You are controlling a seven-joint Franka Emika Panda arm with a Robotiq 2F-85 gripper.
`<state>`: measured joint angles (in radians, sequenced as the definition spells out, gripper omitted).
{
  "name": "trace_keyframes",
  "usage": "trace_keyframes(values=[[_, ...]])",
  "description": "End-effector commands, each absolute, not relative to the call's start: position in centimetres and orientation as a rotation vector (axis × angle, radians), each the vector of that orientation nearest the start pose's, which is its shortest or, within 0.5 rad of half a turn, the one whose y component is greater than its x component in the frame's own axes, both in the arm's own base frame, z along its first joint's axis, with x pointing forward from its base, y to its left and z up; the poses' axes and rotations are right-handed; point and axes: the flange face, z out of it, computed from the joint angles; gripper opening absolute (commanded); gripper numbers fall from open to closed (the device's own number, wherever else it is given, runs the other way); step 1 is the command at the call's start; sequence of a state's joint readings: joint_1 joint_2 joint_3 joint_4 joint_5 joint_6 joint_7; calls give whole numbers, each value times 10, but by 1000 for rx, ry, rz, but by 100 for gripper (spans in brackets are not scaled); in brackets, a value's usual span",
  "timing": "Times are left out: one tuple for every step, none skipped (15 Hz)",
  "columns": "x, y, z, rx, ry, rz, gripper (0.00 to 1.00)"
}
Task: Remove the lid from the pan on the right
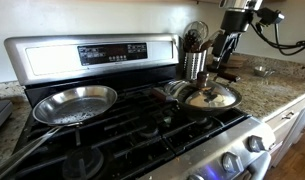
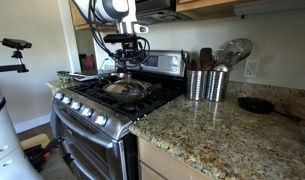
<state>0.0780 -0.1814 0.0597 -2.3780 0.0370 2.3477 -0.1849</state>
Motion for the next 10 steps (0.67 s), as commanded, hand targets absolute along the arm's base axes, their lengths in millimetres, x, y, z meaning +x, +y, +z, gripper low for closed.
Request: trace_keyframes(values=[[486,72,406,-3073,-443,-246,100],[489,75,403,-3060,-426,-249,100],[490,77,401,-3054,-411,-244,100],[492,80,400,-3041,-403,-248,100],[493,84,400,-3027,-398,-261,100],[495,88,400,-3019,-386,-275,100],[498,92,400,-3010,-382,-290,100],[502,96,398,-3004,-378,-302,100],[506,101,396,-3003,-365,-304,100],[509,106,392,-2999,-362,-295,100]])
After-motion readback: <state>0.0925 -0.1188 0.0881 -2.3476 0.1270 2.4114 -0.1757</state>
